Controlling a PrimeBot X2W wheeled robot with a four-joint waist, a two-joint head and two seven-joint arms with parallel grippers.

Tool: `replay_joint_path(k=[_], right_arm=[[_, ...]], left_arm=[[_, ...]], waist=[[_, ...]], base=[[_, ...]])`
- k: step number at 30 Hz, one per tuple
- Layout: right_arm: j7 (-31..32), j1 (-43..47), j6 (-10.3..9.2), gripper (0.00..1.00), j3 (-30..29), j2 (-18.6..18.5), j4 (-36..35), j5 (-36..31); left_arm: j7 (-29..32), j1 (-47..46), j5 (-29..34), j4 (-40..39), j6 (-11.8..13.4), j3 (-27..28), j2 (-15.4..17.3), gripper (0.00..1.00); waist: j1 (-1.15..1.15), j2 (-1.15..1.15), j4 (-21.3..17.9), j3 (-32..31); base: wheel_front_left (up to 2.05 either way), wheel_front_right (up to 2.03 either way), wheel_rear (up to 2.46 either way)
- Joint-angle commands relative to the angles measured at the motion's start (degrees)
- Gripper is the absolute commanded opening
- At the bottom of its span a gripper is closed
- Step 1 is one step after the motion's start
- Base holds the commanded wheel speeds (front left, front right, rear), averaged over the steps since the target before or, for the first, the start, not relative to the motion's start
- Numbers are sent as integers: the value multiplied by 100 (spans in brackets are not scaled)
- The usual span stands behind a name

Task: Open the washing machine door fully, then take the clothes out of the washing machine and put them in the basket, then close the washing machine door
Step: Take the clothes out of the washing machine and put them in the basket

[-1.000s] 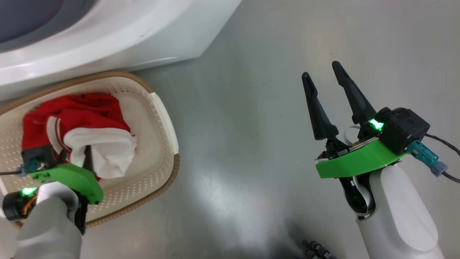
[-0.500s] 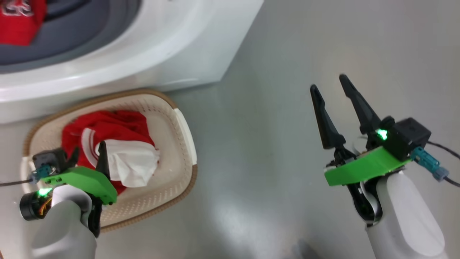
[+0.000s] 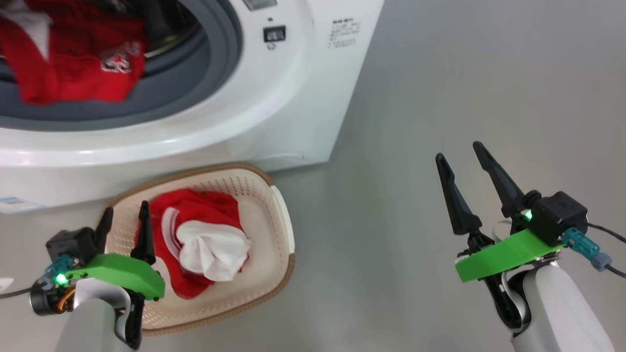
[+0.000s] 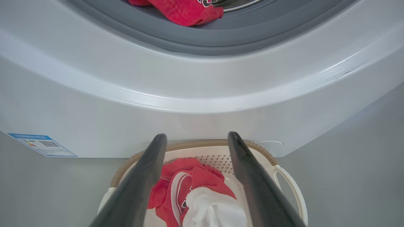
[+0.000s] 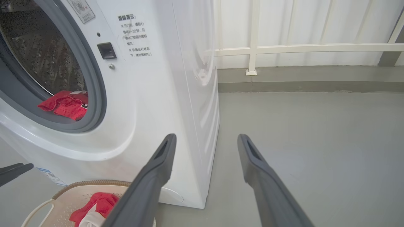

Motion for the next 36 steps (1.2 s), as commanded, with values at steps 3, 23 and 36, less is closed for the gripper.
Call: replay_joint_path(k=[3, 23, 36], right_arm=[[-26, 225, 9, 100, 109, -66, -103, 69], [-26, 788, 9, 100, -78, -243, -159, 142], [-26, 1219, 9, 100, -297, -219, -224, 124]], left_arm=[[-54, 315, 40, -601, -17, 166, 133, 100], [-54, 1561, 80, -2875, -17, 198, 82, 100], [-54, 2381, 121, -3772, -17, 334, 26, 100]], waist=[[0, 0, 258, -509], [0, 0, 394, -1320], [0, 0, 419, -1652]], base=[[0, 0, 0], [0, 0, 0], [0, 0, 0]])
